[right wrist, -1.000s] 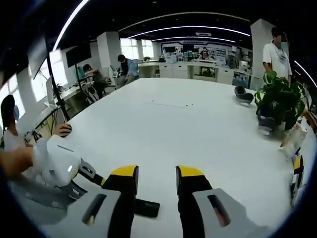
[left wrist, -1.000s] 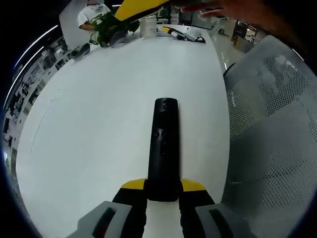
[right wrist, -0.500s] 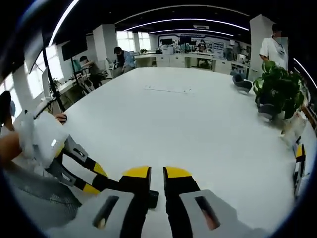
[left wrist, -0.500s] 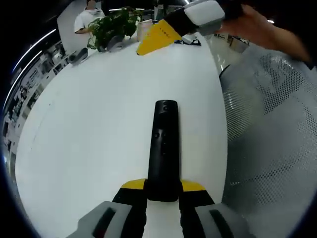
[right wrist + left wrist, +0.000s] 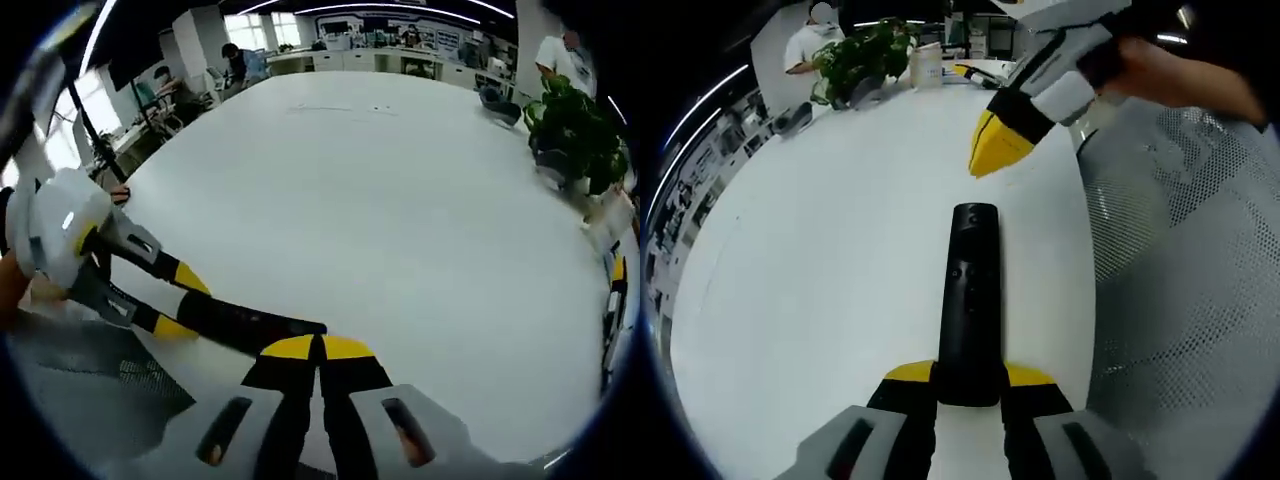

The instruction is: Press the specified remote control buttons in sequence, fully releasing each button before pressing the next.

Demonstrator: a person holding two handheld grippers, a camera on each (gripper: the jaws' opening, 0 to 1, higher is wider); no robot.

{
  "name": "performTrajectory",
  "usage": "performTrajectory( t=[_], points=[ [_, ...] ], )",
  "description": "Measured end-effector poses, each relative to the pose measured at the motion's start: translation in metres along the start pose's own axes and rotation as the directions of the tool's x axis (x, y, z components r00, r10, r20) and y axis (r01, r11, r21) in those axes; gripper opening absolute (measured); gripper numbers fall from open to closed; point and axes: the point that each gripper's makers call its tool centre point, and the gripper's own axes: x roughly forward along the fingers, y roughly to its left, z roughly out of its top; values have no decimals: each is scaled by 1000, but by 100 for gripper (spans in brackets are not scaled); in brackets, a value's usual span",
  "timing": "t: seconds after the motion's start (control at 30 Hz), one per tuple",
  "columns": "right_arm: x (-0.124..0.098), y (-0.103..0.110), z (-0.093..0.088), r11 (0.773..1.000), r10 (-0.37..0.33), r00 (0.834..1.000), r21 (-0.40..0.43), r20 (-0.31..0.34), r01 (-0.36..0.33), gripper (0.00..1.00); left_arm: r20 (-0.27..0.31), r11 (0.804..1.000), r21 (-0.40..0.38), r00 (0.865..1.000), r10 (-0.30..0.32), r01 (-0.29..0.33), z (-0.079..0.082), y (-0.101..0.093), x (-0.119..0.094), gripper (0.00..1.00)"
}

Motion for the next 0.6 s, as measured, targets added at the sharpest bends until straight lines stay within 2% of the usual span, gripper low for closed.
performTrajectory(
  t=[0.13,0.6],
  points=[
    [2,2,0,1000,9,1000,6,2,-9,0,5,1000,16,1000,-8,8,1,-2,1,24],
    [13,4,-14,1000,7,997,3,-73,-7,0,8,999,40,1000,-28,27,3,-6,2,24]
  ],
)
